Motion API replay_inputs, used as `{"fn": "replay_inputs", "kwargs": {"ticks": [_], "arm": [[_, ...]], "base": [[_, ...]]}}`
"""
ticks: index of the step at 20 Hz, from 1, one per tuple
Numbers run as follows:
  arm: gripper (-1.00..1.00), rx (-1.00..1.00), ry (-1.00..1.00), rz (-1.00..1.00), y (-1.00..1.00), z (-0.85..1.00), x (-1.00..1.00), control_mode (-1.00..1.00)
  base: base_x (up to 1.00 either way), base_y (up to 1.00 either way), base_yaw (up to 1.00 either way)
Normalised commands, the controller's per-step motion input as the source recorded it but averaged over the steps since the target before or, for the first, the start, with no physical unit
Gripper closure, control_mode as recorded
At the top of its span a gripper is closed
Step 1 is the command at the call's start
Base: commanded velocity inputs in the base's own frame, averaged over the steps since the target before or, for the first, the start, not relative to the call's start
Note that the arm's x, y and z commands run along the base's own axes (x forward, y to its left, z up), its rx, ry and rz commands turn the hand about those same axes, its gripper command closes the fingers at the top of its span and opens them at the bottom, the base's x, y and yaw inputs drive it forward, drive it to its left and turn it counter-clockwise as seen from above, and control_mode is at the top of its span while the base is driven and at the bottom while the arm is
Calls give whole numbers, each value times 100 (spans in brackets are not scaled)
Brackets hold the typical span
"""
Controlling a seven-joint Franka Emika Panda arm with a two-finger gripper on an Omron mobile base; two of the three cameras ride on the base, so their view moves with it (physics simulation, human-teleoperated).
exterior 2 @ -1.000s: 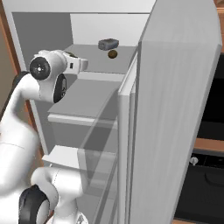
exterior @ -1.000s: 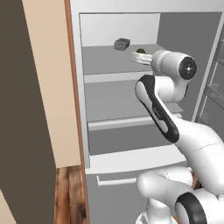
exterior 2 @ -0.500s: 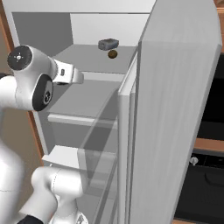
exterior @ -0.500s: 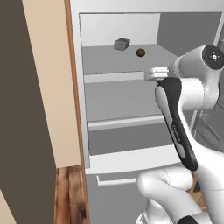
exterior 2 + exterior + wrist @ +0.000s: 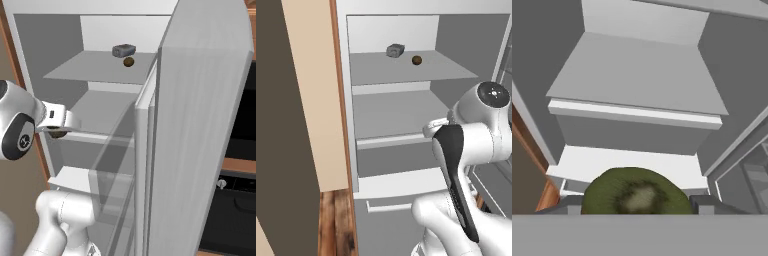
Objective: Pick the two kiwis from the fridge and place them on the plate next to the blender to make a fruit smoothie.
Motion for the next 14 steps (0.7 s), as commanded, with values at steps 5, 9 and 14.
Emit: {"fn": "replay_inputs", "kwargs": {"ticks": [5,9,14], "arm": [[100,0,-1,0,3,-7,-10,-100],[100,0,0,0,2,0,-46,-100],[100,4,8,2,0,0,-36,-100]], "base": [[0,0,0],[0,0,0],[0,0,0]]}}
